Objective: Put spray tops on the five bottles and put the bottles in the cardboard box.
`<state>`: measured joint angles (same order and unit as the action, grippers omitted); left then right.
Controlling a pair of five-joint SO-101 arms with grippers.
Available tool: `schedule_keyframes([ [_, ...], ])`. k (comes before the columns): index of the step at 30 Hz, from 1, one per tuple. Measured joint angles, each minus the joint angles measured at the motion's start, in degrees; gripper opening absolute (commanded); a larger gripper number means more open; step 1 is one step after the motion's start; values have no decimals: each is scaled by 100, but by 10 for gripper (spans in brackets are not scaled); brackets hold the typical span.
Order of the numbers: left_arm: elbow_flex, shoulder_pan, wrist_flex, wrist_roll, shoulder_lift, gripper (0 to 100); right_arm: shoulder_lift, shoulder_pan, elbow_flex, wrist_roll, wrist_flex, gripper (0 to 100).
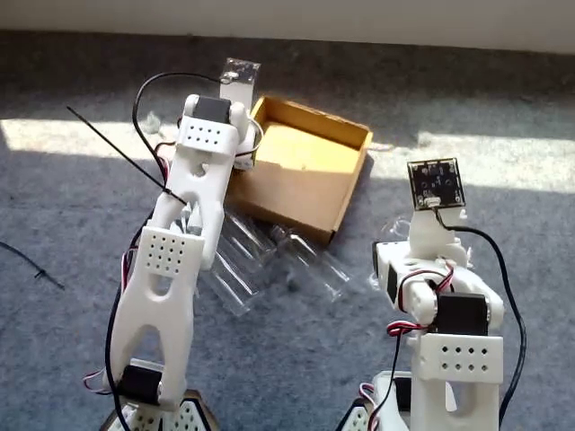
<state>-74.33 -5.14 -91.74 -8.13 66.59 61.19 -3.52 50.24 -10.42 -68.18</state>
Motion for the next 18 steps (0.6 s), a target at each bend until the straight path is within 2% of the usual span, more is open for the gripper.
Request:
schedule_keyframes([
  [10, 0, 9, -325, -1873, 0, 78, 0, 0, 0, 0, 0, 5],
  [18, 0, -167, -352, -2673, 0, 79, 0, 0, 0, 0, 0, 5],
])
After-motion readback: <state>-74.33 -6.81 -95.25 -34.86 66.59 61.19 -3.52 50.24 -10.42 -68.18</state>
